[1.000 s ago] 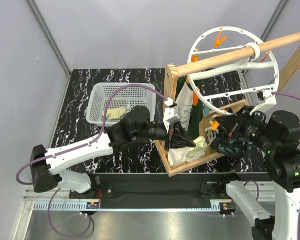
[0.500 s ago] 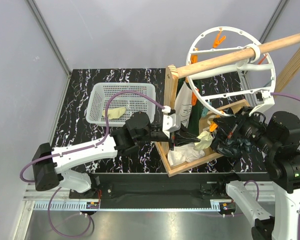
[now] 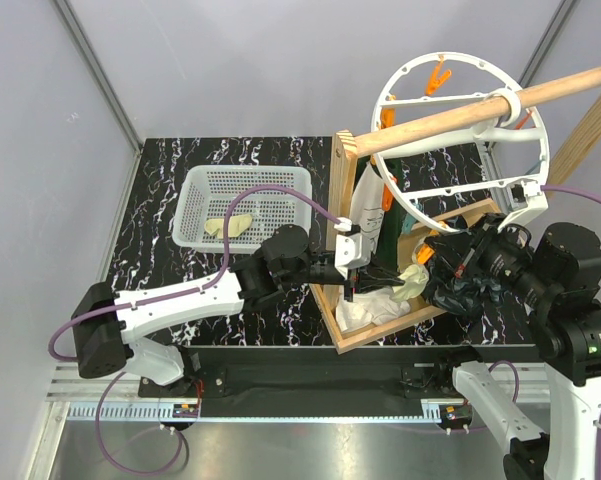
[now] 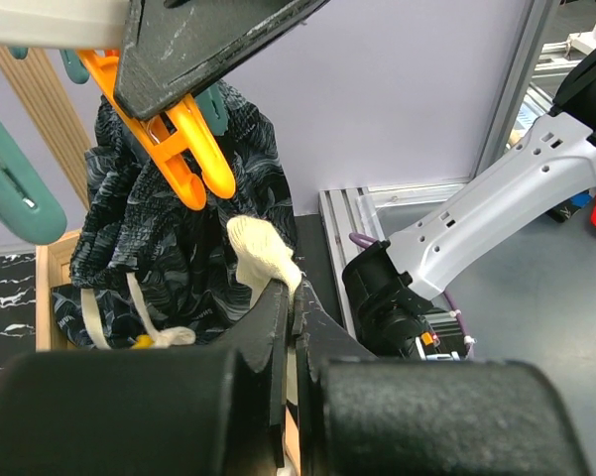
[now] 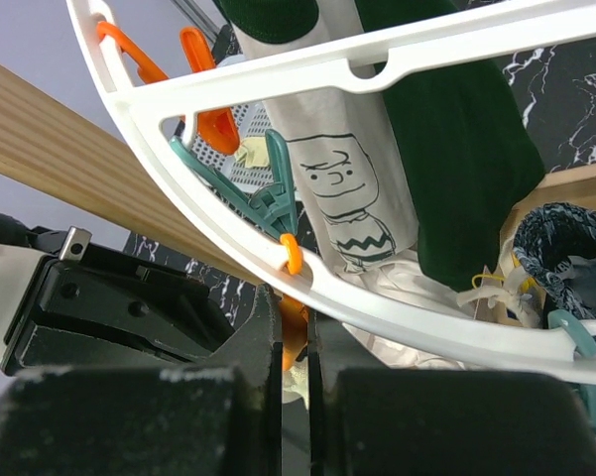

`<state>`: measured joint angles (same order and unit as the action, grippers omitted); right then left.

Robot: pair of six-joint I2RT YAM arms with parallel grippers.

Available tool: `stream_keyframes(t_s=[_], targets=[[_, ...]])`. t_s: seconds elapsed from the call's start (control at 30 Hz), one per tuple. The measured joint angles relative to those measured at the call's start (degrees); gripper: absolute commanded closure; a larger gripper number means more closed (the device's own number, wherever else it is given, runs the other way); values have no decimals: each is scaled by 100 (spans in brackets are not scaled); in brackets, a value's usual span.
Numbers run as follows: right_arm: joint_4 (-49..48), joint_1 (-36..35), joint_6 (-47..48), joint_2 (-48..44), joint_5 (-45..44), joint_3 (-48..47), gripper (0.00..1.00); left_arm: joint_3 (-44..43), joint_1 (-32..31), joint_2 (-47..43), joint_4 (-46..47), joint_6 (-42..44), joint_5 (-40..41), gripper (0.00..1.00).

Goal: Clip the socks to the hanger
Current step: Clamp the sock onto the hanger.

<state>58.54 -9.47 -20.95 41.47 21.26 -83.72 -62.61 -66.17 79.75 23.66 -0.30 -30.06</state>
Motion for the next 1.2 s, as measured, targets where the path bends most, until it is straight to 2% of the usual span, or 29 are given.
stream_keyframes(t_s=[1.2], targets=[[-20,7,-31,-33,201,72,100,-199,129,173,304,26,59,100]])
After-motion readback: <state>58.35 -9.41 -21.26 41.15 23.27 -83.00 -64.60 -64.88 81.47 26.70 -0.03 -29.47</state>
